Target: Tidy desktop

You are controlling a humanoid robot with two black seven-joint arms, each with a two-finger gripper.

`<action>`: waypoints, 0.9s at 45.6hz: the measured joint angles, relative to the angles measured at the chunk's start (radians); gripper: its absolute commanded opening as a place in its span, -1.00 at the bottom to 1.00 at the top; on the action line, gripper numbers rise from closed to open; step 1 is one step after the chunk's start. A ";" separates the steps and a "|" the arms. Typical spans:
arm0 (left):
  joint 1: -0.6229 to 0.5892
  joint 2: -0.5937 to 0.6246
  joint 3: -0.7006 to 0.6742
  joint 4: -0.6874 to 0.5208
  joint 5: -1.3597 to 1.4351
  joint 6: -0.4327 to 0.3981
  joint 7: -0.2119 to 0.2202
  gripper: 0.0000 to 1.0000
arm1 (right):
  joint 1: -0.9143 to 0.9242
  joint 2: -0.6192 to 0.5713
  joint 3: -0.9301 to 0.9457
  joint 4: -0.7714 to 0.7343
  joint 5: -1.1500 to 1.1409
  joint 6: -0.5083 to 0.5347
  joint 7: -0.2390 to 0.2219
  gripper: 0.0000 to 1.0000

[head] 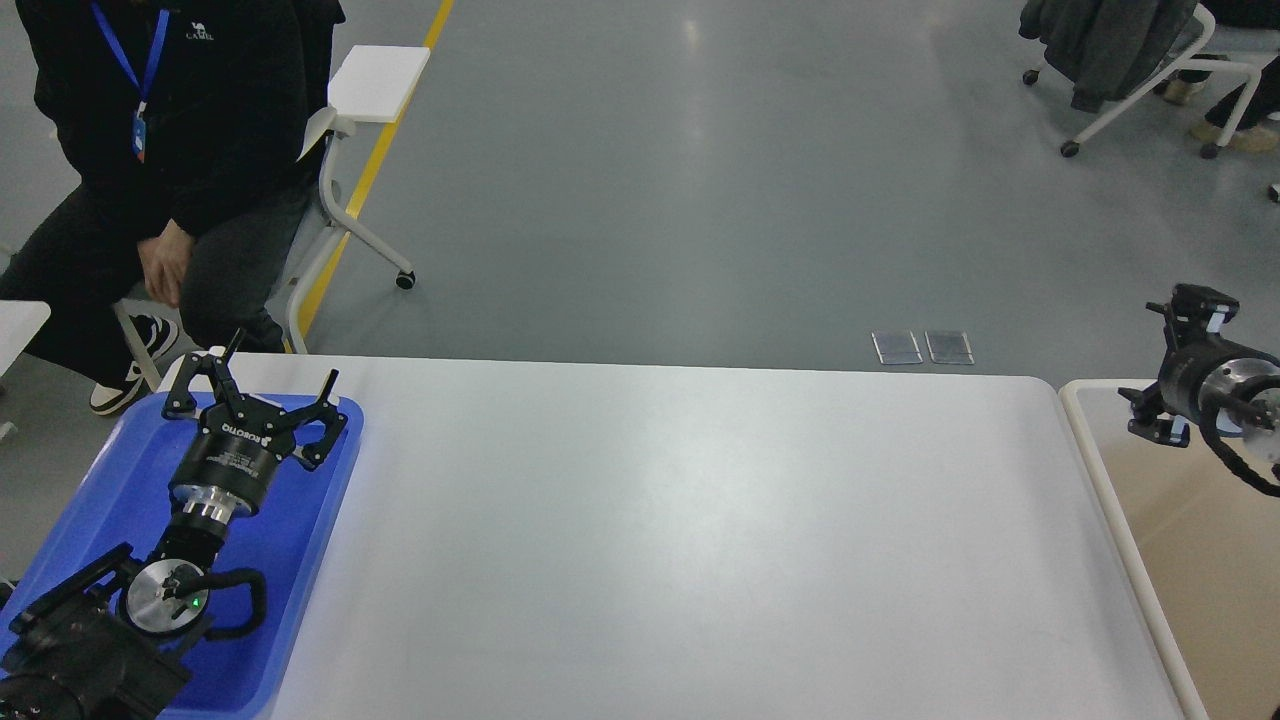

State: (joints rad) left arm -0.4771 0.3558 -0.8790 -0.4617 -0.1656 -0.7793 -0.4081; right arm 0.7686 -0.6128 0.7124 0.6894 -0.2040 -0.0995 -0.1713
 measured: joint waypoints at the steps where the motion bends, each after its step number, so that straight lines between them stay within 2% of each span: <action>1: 0.000 0.000 0.000 0.000 0.000 0.000 0.000 0.98 | -0.005 0.005 0.013 0.009 0.001 0.005 0.006 1.00; 7: 0.000 0.000 0.000 0.000 0.000 0.000 0.000 0.98 | -0.050 0.043 0.091 0.061 0.003 0.063 0.074 1.00; 18: 0.000 0.000 0.000 0.000 0.000 0.000 0.000 0.98 | -0.149 0.136 0.199 0.098 0.006 0.196 0.267 0.99; 21: 0.000 0.000 0.000 0.000 0.000 0.000 0.000 0.98 | -0.171 0.163 0.226 0.100 0.006 0.215 0.310 0.99; 29: -0.001 0.000 0.000 0.000 0.000 0.000 0.000 0.98 | -0.243 0.243 0.280 0.102 0.006 0.248 0.458 1.00; 32: -0.001 0.000 0.000 0.000 0.000 0.000 0.000 0.98 | -0.265 0.265 0.290 0.102 0.006 0.254 0.496 1.00; 41: -0.001 0.000 0.000 0.000 0.000 0.000 0.000 0.98 | -0.309 0.301 0.303 0.100 0.007 0.265 0.553 1.00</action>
State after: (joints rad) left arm -0.4780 0.3559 -0.8790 -0.4617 -0.1657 -0.7793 -0.4079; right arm 0.4597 -0.3118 1.0156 0.7895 -0.1969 0.1651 0.3812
